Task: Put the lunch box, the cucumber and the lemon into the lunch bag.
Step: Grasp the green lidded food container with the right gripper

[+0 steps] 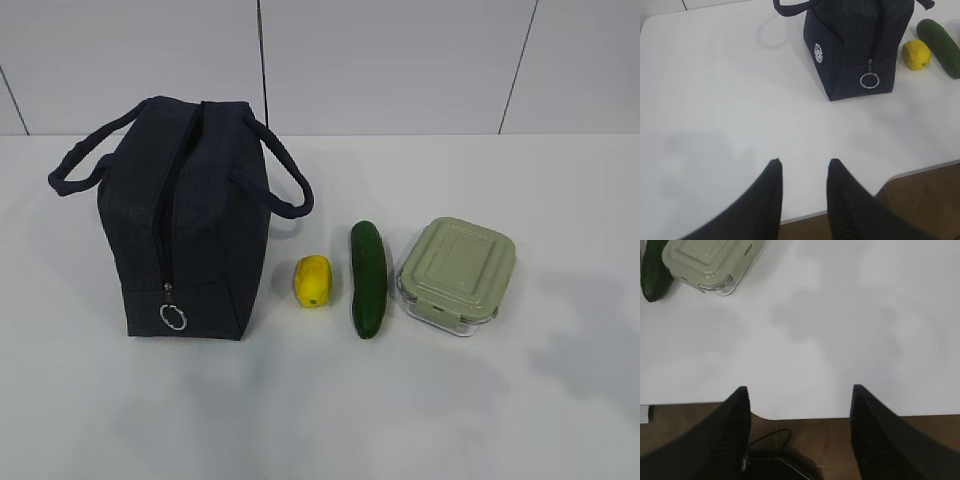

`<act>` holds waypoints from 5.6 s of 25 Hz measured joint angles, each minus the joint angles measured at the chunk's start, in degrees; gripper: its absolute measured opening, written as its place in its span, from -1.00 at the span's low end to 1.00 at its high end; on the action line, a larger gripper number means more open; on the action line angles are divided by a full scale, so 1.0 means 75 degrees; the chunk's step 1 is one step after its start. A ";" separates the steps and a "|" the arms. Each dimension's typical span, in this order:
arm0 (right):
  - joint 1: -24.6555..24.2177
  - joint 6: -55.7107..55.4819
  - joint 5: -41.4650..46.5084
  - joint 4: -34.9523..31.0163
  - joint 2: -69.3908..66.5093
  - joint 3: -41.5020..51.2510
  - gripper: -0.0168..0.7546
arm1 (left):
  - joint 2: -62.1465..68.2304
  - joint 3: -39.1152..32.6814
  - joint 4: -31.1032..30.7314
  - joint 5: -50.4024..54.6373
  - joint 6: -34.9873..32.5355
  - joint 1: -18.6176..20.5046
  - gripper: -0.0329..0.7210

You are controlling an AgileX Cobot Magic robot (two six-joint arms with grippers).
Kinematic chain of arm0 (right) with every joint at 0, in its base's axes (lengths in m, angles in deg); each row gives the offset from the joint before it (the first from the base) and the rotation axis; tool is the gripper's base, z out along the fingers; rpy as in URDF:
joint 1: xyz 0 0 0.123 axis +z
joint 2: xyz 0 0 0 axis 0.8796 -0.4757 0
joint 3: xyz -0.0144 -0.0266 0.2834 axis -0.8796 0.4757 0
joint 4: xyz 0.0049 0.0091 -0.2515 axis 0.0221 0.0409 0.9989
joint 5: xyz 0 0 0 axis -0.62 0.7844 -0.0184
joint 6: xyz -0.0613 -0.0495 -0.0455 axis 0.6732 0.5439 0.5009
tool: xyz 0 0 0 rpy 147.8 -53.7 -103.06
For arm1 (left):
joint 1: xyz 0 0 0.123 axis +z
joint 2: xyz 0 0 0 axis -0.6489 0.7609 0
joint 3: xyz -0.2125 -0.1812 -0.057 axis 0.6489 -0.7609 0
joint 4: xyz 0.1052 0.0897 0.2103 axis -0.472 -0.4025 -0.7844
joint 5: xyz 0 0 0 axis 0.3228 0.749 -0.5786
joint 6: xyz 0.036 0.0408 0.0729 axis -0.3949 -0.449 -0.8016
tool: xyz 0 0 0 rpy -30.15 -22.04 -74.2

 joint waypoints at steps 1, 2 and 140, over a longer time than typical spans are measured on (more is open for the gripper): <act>0.0000 0.0000 -0.0152 -0.0125 -0.0265 -0.0074 0.26 | 0.0000 0.0000 0.0000 0.0000 0.0000 0.0000 -0.32; 0.0000 0.0000 -0.0269 -0.0251 -0.0542 -0.0146 0.26 | 0.0000 0.0000 0.0000 0.0000 0.0000 0.0000 -0.32; -0.1983 1.0654 0.0527 -1.3444 -1.1279 -0.2130 0.56 | 0.0359 0.0000 0.0000 0.0000 0.0161 0.0000 -0.28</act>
